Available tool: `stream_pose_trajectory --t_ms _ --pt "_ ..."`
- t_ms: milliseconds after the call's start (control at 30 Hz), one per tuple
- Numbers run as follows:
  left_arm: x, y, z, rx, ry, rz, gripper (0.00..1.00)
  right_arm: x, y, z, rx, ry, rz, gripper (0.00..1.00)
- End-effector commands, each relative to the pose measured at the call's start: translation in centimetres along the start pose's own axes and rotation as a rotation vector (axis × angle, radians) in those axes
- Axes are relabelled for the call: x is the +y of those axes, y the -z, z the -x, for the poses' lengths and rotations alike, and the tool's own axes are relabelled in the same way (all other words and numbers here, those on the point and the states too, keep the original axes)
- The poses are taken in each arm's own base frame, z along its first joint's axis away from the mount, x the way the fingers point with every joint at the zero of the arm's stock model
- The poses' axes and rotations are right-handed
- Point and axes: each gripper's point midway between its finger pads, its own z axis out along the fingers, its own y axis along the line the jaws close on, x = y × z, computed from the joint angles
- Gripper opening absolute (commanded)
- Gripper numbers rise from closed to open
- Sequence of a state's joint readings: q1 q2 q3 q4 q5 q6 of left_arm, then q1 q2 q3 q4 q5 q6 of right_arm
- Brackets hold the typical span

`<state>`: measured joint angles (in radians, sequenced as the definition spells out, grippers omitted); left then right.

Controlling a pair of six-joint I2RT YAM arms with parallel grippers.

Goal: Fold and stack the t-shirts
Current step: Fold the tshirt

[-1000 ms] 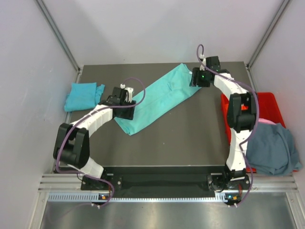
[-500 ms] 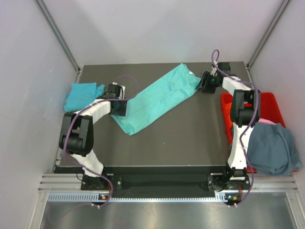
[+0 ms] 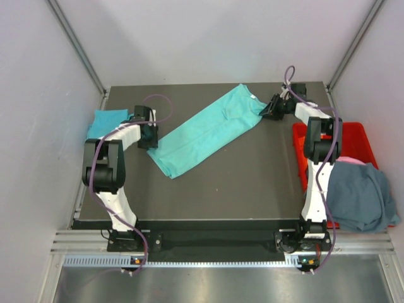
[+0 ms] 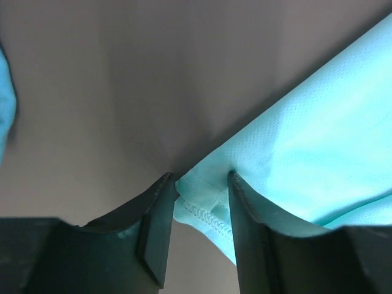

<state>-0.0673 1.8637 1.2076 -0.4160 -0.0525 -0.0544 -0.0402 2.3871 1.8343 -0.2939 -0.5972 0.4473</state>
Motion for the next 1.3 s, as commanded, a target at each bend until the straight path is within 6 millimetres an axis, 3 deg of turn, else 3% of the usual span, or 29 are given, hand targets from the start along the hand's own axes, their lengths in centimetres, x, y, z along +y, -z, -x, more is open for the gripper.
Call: stream_pose_trajectory --t_ms 0,67,200,300,533,567,767,1067,1267 --pt "0.1 -1.4 -0.8 0.051 0.03 -0.022 0.45 -3.1 -1.0 -1.1 0.029 -0.046 -0.067 0.27" --pt "0.1 -1.6 -0.7 0.052 0.032 -0.026 0.36 -3.0 -0.9 -0.9 0.026 -0.043 -0.068 0.22" --pt "0.1 -1.4 -1.2 0.076 0.037 -0.032 0.01 -2.8 -0.6 -0.1 0.007 -0.027 -0.072 0.08" --pt "-1.0 -0.6 -1.7 0.106 0.048 -0.093 0.0 -2.7 -0.7 0.9 -0.01 -0.015 -0.077 0.0" --pt "-2.9 1.8 -4.0 0.149 0.068 -0.199 0.0 -2.0 -1.5 3.7 -0.056 -0.018 -0.06 0.0" --pt "-3.3 2.1 -4.2 0.15 0.06 -0.219 0.0 -1.3 -1.5 4.7 -0.079 -0.001 -0.048 0.0" --pt "-5.9 3.2 -6.5 0.149 -0.029 -0.272 0.0 0.4 -2.6 6.5 -0.117 0.035 -0.027 0.0" --pt "-10.2 5.6 -8.9 0.095 -0.152 -0.368 0.0 2.2 -3.1 7.7 -0.158 0.091 -0.018 0.0" --pt "-12.3 6.4 -10.5 0.095 -0.21 -0.432 0.0 5.4 -4.7 6.6 -0.154 0.161 -0.004 0.0"
